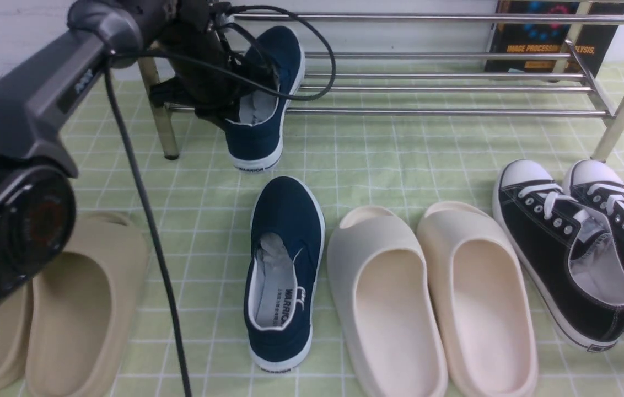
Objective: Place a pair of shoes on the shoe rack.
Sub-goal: Use the left arm to put a shoe into the shoe rack, then use the left arm to grab the shoe closest to it
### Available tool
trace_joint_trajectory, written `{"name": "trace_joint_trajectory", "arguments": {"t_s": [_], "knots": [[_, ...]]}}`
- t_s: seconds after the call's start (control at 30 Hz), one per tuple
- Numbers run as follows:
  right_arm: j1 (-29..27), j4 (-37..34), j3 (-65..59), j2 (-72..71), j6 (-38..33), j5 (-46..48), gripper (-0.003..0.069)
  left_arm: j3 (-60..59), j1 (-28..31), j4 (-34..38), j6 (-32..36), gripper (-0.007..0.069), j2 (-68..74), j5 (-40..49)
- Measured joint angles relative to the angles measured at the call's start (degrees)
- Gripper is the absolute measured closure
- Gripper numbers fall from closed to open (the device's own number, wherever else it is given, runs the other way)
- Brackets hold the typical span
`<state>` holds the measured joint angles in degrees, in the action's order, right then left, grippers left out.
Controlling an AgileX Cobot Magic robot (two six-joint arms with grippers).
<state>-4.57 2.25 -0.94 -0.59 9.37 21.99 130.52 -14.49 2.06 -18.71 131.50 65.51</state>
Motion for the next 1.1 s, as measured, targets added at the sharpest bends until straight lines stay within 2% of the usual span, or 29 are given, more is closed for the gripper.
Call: {"name": "trace_joint_trajectory", "arguments": {"t_s": [0.17,0.47,0.73,0.83,0.93,1.03,1.1], "knots": [[0.0,0.0,0.0,0.0,0.0,0.0,0.0412,6.25,0.0,-1.71,-0.72,0.0615,4.06,-0.94],[0.0,0.0,0.0,0.0,0.0,0.0,0.0412,7.49,0.0,-1.66,-0.72,0.061,6.13,-4.63],[0.0,0.0,0.0,0.0,0.0,0.0,0.0412,7.93,0.0,-2.06,-0.79,0.048,5.39,-8.11],[0.0,0.0,0.0,0.0,0.0,0.0,0.0412,8.91,0.0,-2.73,-0.79,0.0393,2.48,-4.88],[0.0,0.0,0.0,0.0,0.0,0.0,0.0412,10.45,0.0,-4.61,-0.74,0.0365,-0.77,-0.71],[0.0,0.0,0.0,0.0,0.0,0.0,0.0412,11.39,0.0,-5.65,-0.54,0.0372,-3.21,2.29],[0.0,0.0,0.0,0.0,0.0,0.0,0.0412,11.76,0.0,-5.86,1.4,0.0414,-6.52,5.5]]}}
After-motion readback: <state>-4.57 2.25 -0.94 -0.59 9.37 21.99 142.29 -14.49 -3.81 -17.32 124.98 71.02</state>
